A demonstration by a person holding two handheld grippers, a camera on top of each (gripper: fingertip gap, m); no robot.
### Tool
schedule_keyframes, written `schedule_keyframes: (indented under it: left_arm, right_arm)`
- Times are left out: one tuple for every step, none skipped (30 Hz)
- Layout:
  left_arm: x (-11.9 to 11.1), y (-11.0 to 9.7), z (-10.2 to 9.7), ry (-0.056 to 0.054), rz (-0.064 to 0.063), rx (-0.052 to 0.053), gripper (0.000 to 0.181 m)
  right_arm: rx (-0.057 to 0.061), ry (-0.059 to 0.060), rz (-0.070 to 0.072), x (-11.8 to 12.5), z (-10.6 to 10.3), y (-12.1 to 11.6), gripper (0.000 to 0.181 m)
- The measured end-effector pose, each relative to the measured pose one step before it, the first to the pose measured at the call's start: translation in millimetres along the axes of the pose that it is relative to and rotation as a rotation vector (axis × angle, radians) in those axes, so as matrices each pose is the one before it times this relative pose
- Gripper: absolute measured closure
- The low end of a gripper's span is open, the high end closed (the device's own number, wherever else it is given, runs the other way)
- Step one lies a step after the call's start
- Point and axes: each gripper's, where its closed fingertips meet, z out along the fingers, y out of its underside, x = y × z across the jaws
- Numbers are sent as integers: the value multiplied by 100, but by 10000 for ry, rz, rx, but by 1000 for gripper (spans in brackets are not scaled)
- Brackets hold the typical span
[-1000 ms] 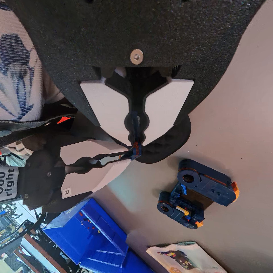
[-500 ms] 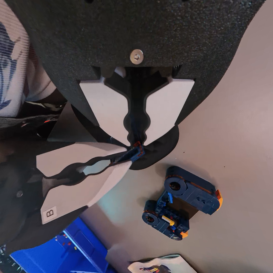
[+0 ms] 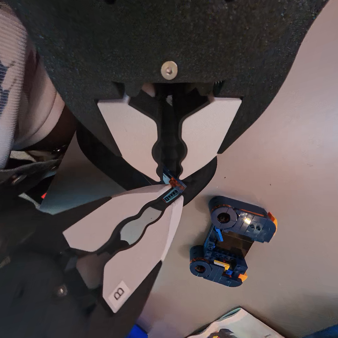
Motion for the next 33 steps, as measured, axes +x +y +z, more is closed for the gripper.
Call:
schedule_keyframes:
  left_arm:
    - [49,-151,-85,-40,248,-61,168]
    - [38,-143,-119,-44,223,-104,168]
    - [-35,-195,-209,-90,281,-83,168]
    - [-160,-185,-359,-130,338,-147,169]
    - [-241,-154,-462,-137,366,-204,169]
    - [-429,-161,-506,-206,283,-212,169]
    - [-432,-61,-450,-144,209,-224,169]
    - [-223,166,-255,69,51,-280,170]
    - [-8,386,45,254,-183,-333,170]
    - [37,402,362,220,-370,-240,171]
    - [-11,60,404,77,-329,47,172]
    - [143,-173,295,67,-239,193,172]
    - [233,-243,241,66,-187,178,173]
    - [191,-235,305,-10,-87,155,174]
    - [143,-110,340,-38,-54,61,174]
    - [139,-193,273,-4,-116,83,174]
    - [28,-157,226,-90,-80,68,174]
    - [-1714,441,140,-1231,-9,-285,174]
    - [-1859,1827,737,-1151,275,-1016,176]
    - [678,1996,1364,462,39,-1014,174]
    - [1622,-1285,-147,991,-203,1154,177]
    - [2210,-192,-90,1403,-390,127,178]
    - [-372,-105,22,-375,-169,201,178]
    - [-1224,19,-251,-847,58,169,179]
    - [-464,-25,-294,-95,-250,163,179]
    - [-109,-3,-212,245,-374,121,179]
    - [-123,69,-150,196,-254,79,179]
    - [-260,111,-93,21,-102,19,179]
    - [-108,157,-26,44,-12,-43,179]
    - [112,-11,-17,132,-13,50,179]
    - [201,-138,-21,146,-3,161,179]
    - [286,-138,2,198,-21,164,179]
    - [285,-47,20,206,-43,107,179]
  right_arm:
    - [70,-217,26,39,-126,-86,173]
    - [105,-174,64,18,-116,-106,173]
    - [170,-118,144,72,-86,-169,173]
    - [274,-76,252,92,-48,-317,173]
    - [430,-33,326,128,17,-449,173]
    - [569,152,267,243,110,-551,173]
    - [736,308,61,215,163,-556,173]
    - [669,240,159,11,222,-307,173]
    - [407,150,325,-208,226,96,173]
    - [209,284,91,-194,144,393,173]
    - [156,500,-149,-4,-65,431,173]
    - [165,473,-148,68,-306,246,173]
    - [37,336,-71,78,-431,179,173]
    - [-109,335,-309,102,-429,208,173]
    - [-192,279,-424,77,-351,286,173]
    - [-119,203,-248,73,-315,237,172]
    - [-6,114,-23,91,-343,172,173]
    - [115,16,-130,-18,-494,18,181]
    - [156,-182,-76,-595,-460,-244,181]
    - [-272,-306,37,-952,-144,277,181]
    - [-443,-237,220,-768,-13,761,181]
    - [-302,-64,654,-147,-63,791,181]
    - [156,490,607,966,-454,-73,181]
    - [674,332,759,959,-600,-776,181]
    - [587,-77,870,488,-396,-753,181]
    - [140,-357,869,73,-160,-253,181]
    - [-198,-437,739,-103,-4,156,181]
    - [-235,-250,455,70,15,241,179]
    - [-209,36,217,435,-30,253,170]
    - [-97,-183,-44,116,-71,193,170]
    - [-58,-192,-33,11,-78,202,171]
    - [-172,6,48,202,-131,271,169]
    - [-177,110,-21,273,-203,215,166]
